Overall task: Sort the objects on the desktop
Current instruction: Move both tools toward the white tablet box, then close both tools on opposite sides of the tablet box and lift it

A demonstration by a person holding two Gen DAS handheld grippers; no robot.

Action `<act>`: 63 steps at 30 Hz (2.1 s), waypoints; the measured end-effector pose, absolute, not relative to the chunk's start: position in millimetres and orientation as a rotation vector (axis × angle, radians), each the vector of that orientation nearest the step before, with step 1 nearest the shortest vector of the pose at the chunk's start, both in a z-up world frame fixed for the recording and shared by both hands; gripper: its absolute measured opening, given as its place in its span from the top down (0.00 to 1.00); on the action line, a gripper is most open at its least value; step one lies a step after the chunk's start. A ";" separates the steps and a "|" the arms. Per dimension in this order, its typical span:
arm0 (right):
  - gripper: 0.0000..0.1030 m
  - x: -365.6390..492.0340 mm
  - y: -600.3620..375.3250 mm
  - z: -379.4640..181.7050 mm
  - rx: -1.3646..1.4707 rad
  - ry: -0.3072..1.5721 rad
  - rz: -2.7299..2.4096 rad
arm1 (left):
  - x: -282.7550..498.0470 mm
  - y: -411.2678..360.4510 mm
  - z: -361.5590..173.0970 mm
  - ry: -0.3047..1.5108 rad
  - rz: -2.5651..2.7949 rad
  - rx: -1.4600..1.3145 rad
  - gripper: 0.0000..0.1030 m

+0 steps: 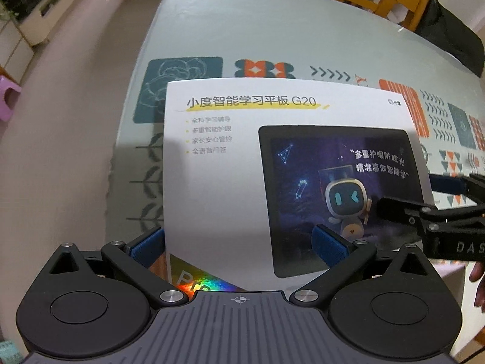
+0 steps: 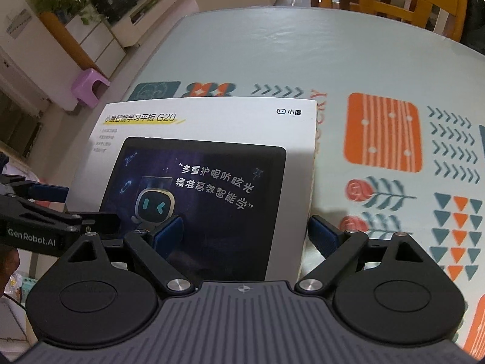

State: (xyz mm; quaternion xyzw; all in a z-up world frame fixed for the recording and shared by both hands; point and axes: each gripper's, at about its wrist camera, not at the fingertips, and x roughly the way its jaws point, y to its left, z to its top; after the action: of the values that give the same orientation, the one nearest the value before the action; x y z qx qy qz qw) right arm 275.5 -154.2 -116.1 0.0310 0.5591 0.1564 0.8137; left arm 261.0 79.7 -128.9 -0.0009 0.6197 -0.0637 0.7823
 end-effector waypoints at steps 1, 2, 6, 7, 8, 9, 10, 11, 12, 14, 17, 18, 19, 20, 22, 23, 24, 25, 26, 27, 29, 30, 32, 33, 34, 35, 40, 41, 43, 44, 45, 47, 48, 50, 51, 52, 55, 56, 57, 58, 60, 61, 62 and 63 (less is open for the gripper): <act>0.00 275.0 -150.2 -116.1 0.068 1.196 0.330 | 261.1 84.7 -129.6 1.339 -0.148 0.002 0.00; 0.00 274.5 -146.3 -116.0 0.070 1.199 0.326 | 261.2 88.3 -129.1 1.341 -0.160 0.002 0.00; 0.00 276.4 -127.0 -117.3 0.078 1.210 0.302 | 264.0 109.5 -130.2 1.352 -0.188 0.002 0.00; 0.00 277.0 -122.1 -117.7 0.080 1.213 0.296 | 263.7 114.3 -129.9 1.352 -0.200 -0.003 0.00; 0.00 277.5 -117.1 -118.0 0.082 1.216 0.290 | 263.3 119.0 -129.6 1.352 -0.211 -0.009 0.00; 0.00 278.1 -112.2 -118.4 0.084 1.218 0.284 | 262.9 123.8 -129.3 1.352 -0.222 -0.014 0.00; 0.00 278.6 -107.3 -118.7 0.086 1.221 0.278 | 262.3 128.4 -129.5 1.352 -0.232 -0.014 0.00; 0.00 279.2 -102.4 -119.1 0.088 1.224 0.271 | 261.8 133.1 -129.7 1.353 -0.242 -0.013 0.00; 0.00 279.7 -97.5 -119.4 0.090 1.226 0.265 | 262.3 138.8 -131.1 1.354 -0.250 -0.015 0.00; 0.00 280.5 -87.3 -119.9 0.093 1.229 0.254 | 262.9 149.4 -134.2 1.356 -0.264 -0.018 0.00; 0.00 280.5 -73.7 -121.0 0.097 1.226 0.246 | 263.9 164.3 -136.2 1.351 -0.285 -0.019 0.00; 0.00 280.0 -69.2 -121.2 0.099 1.225 0.243 | 264.2 169.5 -136.1 1.348 -0.292 -0.021 0.00; 0.00 279.7 -64.4 -121.4 0.100 1.223 0.242 | 264.5 175.9 -136.0 1.344 -0.300 -0.027 0.00; 0.00 279.5 -59.8 -121.8 0.101 1.222 0.243 | 265.7 182.6 -136.8 1.339 -0.305 -0.036 0.00; 0.00 279.3 -50.5 -122.5 0.102 1.219 0.247 | 269.3 197.8 -139.3 1.330 -0.318 -0.071 0.00; 0.00 279.3 -45.8 -122.8 0.102 1.218 0.249 | 271.1 205.5 -140.7 1.326 -0.324 -0.092 0.00; 0.00 279.3 -41.1 -123.2 0.103 1.217 0.252 | 273.1 214.0 -142.9 1.321 -0.333 -0.120 0.00; 0.00 279.3 -36.8 -123.2 0.103 1.215 0.253 | 275.2 222.5 -145.1 1.317 -0.342 -0.147 0.00; 0.00 279.6 -33.1 -123.0 0.102 1.214 0.253 | 277.9 230.2 -148.0 1.314 -0.353 -0.176 0.00; 0.00 279.9 -29.7 -122.9 0.102 1.214 0.254 | 280.8 238.4 -151.9 1.312 -0.366 -0.204 0.00; 0.00 281.0 -23.2 -122.8 0.099 1.212 0.254 | 286.5 251.0 -160.3 1.308 -0.394 -0.261 0.00; 0.00 282.4 -20.8 -123.4 0.099 1.212 0.253 | 289.3 257.8 -164.5 1.304 -0.411 -0.293 0.00; 0.00 284.1 -17.8 -124.1 0.100 1.211 0.249 | 298.2 271.9 -176.4 1.308 -0.463 -0.366 0.00; 0.00 284.4 -17.2 -124.0 0.101 1.211 0.248 | 303.0 280.9 -183.4 1.312 -0.490 -0.417 0.00; 0.00 284.4 -16.8 -123.7 0.102 1.211 0.248 | 307.5 290.8 -191.7 1.319 -0.511 -0.488 0.00; 0.00 284.5 -16.4 -123.7 0.101 1.209 0.248 | 311.3 299.4 -199.5 1.324 -0.531 -0.552 0.00; 0.00 283.8 -16.2 -124.7 0.102 1.190 0.268 | 319.9 323.4 -232.0 1.355 -0.655 -0.742 0.00; 0.00 284.1 -15.6 -125.5 0.105 1.187 0.278 | 320.9 322.9 -238.1 1.366 -0.670 -0.757 0.00; 0.00 284.9 -13.0 -126.9 0.109 1.186 0.298 | 319.9 322.2 -245.0 1.367 -0.697 -0.780 0.00; 0.00 285.2 -11.8 -126.9 0.107 1.184 0.299 | 320.1 323.4 -246.5 1.355 -0.699 -0.794 0.00; 0.00 285.6 -11.8 -126.4 0.110 1.185 0.297 | 320.0 324.5 -248.4 1.342 -0.697 -0.813 0.00; 0.00 286.2 -12.8 -126.2 0.117 1.190 0.301 | 318.0 329.1 -250.2 1.311 -0.690 -0.840 0.00; 0.00 286.2 -13.2 -126.2 0.121 1.192 0.304 | 315.9 329.5 -249.2 1.299 -0.692 -0.835 0.01; 0.00 286.4 -13.8 -126.5 0.129 1.195 0.311 | 313.3 328.4 -245.2 1.296 -0.698 -0.786 0.02; 0.00 286.3 -13.7 -126.4 0.130 1.196 0.313 | 312.2 328.6 -243.0 1.293 -0.702 -0.783 0.03; 0.00 286.1 -14.1 -126.3 0.135 1.195 0.316 | 311.1 328.8 -240.8 1.291 -0.705 -0.780 0.04; 0.00 285.5 -15.9 -126.1 0.160 1.192 0.329 | 309.9 337.3 -233.8 1.263 -0.722 -0.782 0.08; 0.00 285.3 -16.6 -126.3 0.173 1.191 0.334 | 309.6 340.5 -231.6 1.253 -0.728 -0.783 0.09; 0.00 284.9 -16.4 -126.6 0.181 1.192 0.343 | 310.8 342.4 -230.4 1.251 -0.734 -0.778 0.08; 0.00 284.5 -15.3 -127.1 0.184 1.193 0.352 | 311.3 342.3 -230.2 1.253 -0.744 -0.771 0.06; 0.00 283.9 -11.8 -128.2 0.185 1.194 0.370 | 308.7 349.0 -231.3 1.264 -0.774 -0.770 0.00; 0.00 283.7 -9.9 -129.1 0.184 1.196 0.380 | 307.5 350.1 -232.8 1.266 -0.771 -0.771 0.00; 0.00 283.6 -8.2 -129.5 0.183 1.196 0.384 | 306.2 351.3 -234.2 1.269 -0.768 -0.772 0.00; 0.00 283.9 -7.2 -129.7 0.183 1.196 0.385 | 304.9 352.5 -235.7 1.270 -0.765 -0.773 0.00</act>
State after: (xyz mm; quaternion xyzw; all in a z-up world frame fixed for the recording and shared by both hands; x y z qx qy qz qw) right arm 283.9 -7.2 -129.7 0.0854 0.5588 0.1799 0.8050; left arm 304.9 352.5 -235.7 -0.3431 0.5638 -0.3393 0.6703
